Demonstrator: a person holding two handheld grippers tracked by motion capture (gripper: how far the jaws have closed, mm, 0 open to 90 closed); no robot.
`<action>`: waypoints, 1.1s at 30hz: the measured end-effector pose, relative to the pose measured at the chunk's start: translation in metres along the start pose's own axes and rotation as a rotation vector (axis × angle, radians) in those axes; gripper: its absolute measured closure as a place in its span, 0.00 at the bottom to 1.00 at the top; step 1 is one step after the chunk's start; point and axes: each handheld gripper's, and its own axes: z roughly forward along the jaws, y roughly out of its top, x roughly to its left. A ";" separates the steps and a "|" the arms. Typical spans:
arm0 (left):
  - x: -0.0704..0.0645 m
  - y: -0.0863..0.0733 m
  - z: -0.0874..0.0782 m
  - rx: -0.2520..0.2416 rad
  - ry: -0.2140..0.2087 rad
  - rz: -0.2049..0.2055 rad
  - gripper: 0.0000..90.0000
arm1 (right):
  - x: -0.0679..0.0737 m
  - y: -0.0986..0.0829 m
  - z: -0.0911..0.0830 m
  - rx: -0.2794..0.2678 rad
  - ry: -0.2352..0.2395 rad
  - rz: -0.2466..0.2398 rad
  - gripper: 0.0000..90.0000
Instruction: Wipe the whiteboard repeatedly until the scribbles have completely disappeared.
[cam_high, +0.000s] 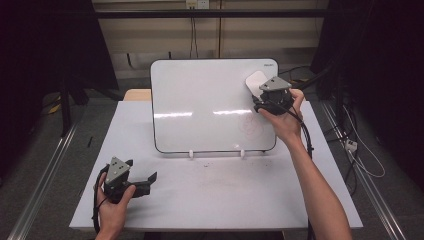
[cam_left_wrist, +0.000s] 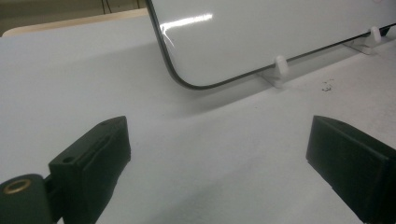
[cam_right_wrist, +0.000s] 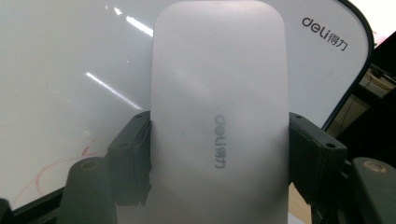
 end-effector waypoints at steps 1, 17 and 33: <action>0.000 0.000 0.000 0.000 0.000 0.001 0.07 | 0.001 -0.001 0.000 -0.004 -0.005 0.002 0.35; -0.001 0.001 0.001 0.002 0.002 0.009 0.07 | 0.029 -0.024 -0.007 -0.007 0.019 -0.045 0.35; -0.001 0.001 0.001 -0.003 -0.001 0.002 0.07 | 0.061 -0.041 -0.012 0.003 0.068 -0.093 0.35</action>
